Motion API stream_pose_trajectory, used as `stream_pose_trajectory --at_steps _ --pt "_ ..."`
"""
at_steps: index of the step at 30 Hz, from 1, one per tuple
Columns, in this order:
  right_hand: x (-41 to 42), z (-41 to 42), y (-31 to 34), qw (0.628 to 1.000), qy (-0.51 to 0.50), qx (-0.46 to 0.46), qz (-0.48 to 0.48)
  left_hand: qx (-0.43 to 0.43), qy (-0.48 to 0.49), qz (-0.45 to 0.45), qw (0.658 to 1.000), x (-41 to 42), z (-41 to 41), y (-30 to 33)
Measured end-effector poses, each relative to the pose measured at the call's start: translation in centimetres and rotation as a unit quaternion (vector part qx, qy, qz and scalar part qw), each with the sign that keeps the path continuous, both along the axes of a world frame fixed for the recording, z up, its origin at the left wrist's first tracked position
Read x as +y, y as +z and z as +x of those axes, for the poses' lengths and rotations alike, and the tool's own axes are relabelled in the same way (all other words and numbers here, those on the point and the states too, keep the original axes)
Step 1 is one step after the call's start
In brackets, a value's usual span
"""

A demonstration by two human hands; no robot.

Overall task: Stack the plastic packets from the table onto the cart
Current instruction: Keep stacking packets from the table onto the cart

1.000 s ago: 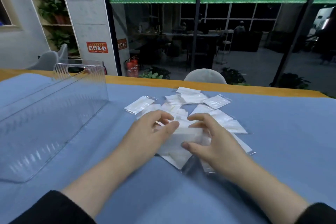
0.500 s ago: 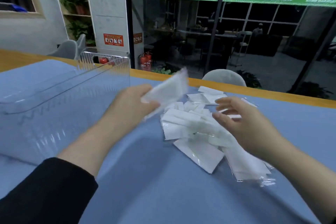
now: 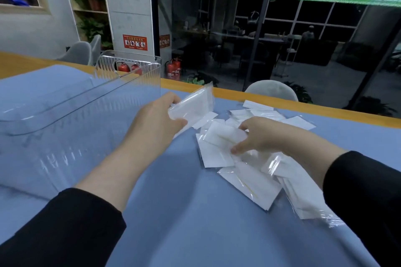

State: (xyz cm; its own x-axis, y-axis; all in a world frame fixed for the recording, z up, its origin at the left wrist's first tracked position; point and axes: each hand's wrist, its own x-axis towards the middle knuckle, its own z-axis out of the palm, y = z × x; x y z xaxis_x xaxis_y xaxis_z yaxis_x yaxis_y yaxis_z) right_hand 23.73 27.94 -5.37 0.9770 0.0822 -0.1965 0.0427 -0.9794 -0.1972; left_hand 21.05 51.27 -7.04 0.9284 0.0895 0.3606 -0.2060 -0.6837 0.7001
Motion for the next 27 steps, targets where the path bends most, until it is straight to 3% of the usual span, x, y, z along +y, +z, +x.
stream_pose_trajectory --at_steps 7,10,13,17,22,25,27 --pt "-3.2 -2.1 1.1 0.975 -0.036 -0.107 0.192 -0.02 -0.061 -0.061 0.996 -0.5 -0.6 0.7" --pt "-5.1 -4.6 2.8 0.972 -0.006 -0.133 0.193 -0.022 -0.068 -0.076 0.995 -0.7 -0.9 0.8" --pt "-5.8 -7.3 4.0 0.982 0.087 -0.106 0.128 -0.015 -0.09 -0.08 0.993 -1.3 -1.3 0.9" --pt "-4.7 -8.9 1.9 0.977 0.129 -0.135 0.106 0.033 -0.182 -0.08 0.979 -2.7 -2.6 1.0" --pt "-5.4 -9.0 -3.9 0.924 0.029 -0.293 0.244 0.098 -0.241 -0.062 0.964 -5.3 -3.7 -0.6" --pt "-5.8 -8.7 -5.1 0.905 -0.035 -0.239 0.351 0.099 -0.248 -0.079 0.961 -6.9 -4.1 -1.3" --pt "-5.6 -8.6 -5.3 0.9 -0.022 -0.219 0.376 0.085 -0.246 -0.099 0.96 -7.8 -4.3 -1.8"
